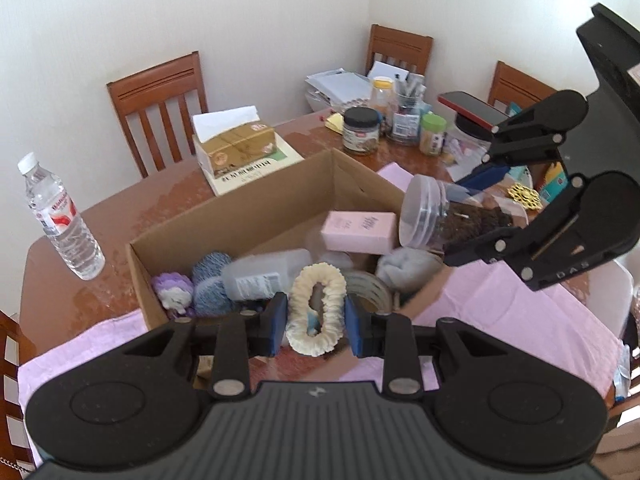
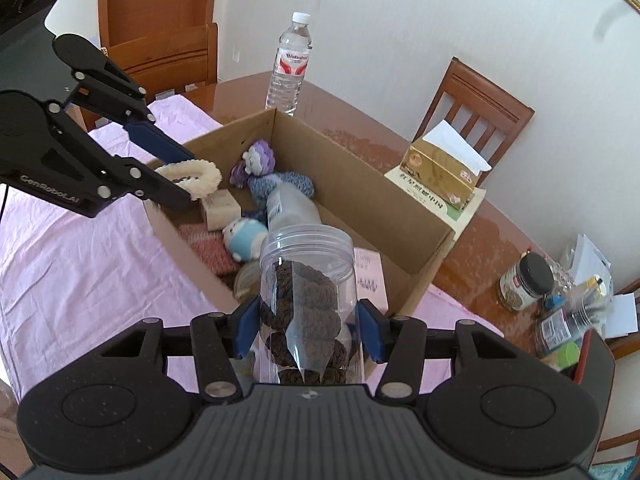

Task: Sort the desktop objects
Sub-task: 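Carry the scrunchie and cookie jar into the box and open both tools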

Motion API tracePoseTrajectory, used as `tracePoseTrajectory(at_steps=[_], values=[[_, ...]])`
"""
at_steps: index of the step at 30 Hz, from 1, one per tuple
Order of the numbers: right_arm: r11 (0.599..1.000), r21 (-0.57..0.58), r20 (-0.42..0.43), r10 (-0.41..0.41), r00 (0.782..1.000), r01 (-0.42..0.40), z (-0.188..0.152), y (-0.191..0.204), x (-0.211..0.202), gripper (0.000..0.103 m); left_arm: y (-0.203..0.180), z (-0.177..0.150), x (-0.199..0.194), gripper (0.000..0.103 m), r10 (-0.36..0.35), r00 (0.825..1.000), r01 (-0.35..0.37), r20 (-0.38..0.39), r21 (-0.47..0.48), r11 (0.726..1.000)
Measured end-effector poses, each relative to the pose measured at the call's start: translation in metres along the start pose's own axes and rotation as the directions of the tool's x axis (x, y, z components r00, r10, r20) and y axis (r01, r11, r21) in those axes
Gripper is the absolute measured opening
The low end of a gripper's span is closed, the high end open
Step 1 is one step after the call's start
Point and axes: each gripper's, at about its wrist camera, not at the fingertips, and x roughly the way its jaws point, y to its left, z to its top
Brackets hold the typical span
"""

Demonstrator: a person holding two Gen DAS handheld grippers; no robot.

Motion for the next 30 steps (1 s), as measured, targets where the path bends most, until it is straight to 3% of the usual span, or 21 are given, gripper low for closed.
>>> tracePoseTrajectory(at_steps=[3, 4, 5, 14, 15, 17, 18, 30], values=[[1.0, -0.01, 0.0, 0.001, 1.0, -0.001, 0.007, -0.001, 0.006, 0.057, 0.007, 0.003, 0.004, 0.053, 0.016, 1.0, -0.016, -0.001, -0.007, 1.0], [1.0, -0.013, 0.0, 0.001, 1.0, -0.001, 0.008, -0.002, 0.008, 0.057, 0.009, 0.004, 0.005, 0.072, 0.028, 1.0, -0.029, -0.006, -0.015, 0.999], [1.0, -0.014, 0.0, 0.002, 1.0, -0.002, 0.011, -0.003, 0.01, 0.057, 0.01, 0.004, 0.006, 0.082, 0.043, 0.999, -0.043, -0.002, -0.024, 0.999], [1.0, -0.017, -0.008, 0.002, 1.0, -0.002, 0.028, -0.01, 0.035, 0.058, 0.017, -0.001, 0.011, 0.083, 0.042, 0.999, -0.043, -0.029, -0.039, 0.998], [1.0, -0.014, -0.009, -0.005, 1.0, 0.005, 0.029, -0.011, 0.037, 0.061, 0.017, -0.002, 0.012, 0.083, 0.039, 0.999, -0.041, -0.034, -0.042, 0.998], [0.999, 0.001, -0.008, -0.037, 0.999, 0.037, 0.03, -0.012, 0.041, 0.085, 0.018, -0.004, 0.012, 0.084, 0.036, 0.999, -0.038, -0.039, -0.046, 0.998], [0.999, 0.011, 0.003, -0.044, 0.999, 0.044, 0.03, -0.014, 0.04, 0.089, 0.017, -0.004, 0.012, 0.084, 0.035, 0.998, -0.037, -0.043, -0.045, 0.998], [0.998, 0.048, 0.022, -0.043, 0.999, 0.042, 0.024, -0.015, 0.035, 0.097, 0.012, -0.003, 0.013, 0.091, 0.021, 0.999, -0.023, -0.041, -0.044, 0.999]])
